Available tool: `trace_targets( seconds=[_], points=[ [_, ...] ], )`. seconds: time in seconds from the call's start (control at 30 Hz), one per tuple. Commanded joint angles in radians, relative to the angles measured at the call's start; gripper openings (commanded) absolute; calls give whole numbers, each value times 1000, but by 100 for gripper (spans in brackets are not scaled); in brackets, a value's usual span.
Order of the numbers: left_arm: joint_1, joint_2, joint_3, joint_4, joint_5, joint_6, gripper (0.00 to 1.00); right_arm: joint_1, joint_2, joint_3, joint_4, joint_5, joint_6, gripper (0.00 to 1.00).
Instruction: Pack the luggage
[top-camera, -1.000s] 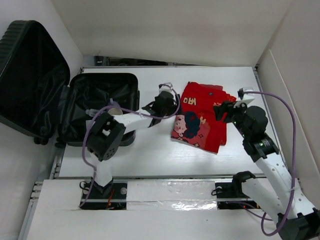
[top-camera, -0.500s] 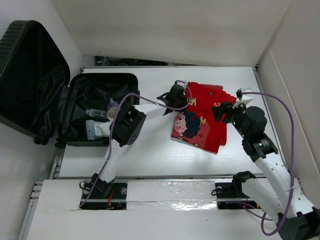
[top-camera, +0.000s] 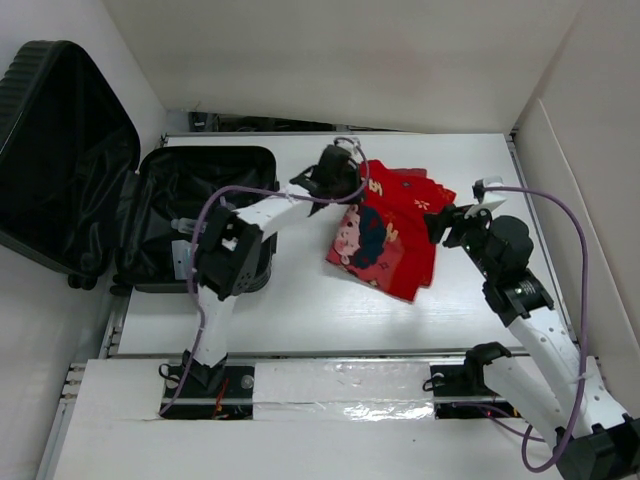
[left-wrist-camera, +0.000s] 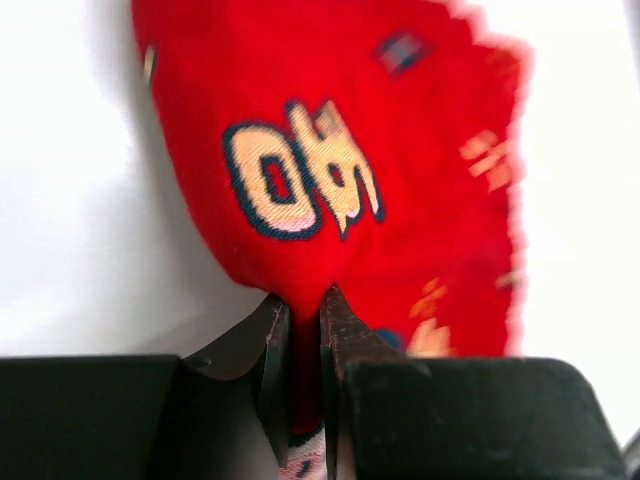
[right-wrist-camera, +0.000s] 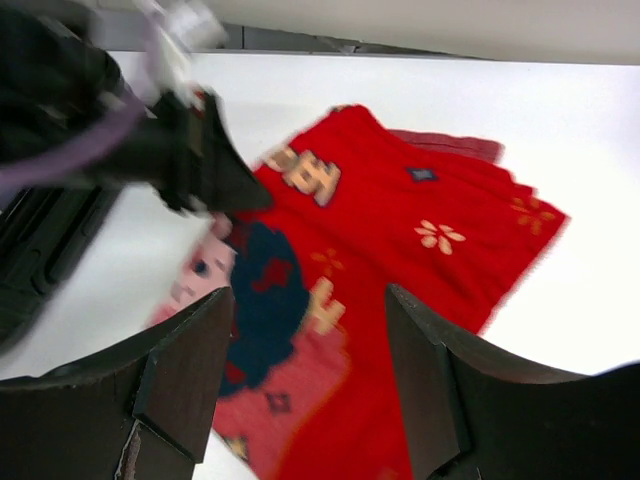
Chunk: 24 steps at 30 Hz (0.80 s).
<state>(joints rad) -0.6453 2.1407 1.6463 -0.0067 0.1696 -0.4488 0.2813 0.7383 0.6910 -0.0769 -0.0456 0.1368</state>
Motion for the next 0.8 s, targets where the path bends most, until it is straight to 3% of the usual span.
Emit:
trace_targets(
  seconds=[0.0, 0.27, 0.47, 0.67, 0.77],
  points=[
    [97, -252, 1, 8, -15, 32, 0, 1, -13, -21, 65, 0, 1, 68],
    [315, -568, -158, -124, -88, 55, 0, 1, -83, -59, 66, 9, 0, 68],
    [596, -744, -323, -216, -94, 82, 0, 10, -131, -81, 66, 12, 3, 68],
    [820, -821, -506, -219, -120, 110, 0, 10, -145, -81, 65, -14, 1, 68],
    [840, -828, -552, -211, -226, 108, 0, 10, -151, -77, 60, -17, -2, 68]
  ],
)
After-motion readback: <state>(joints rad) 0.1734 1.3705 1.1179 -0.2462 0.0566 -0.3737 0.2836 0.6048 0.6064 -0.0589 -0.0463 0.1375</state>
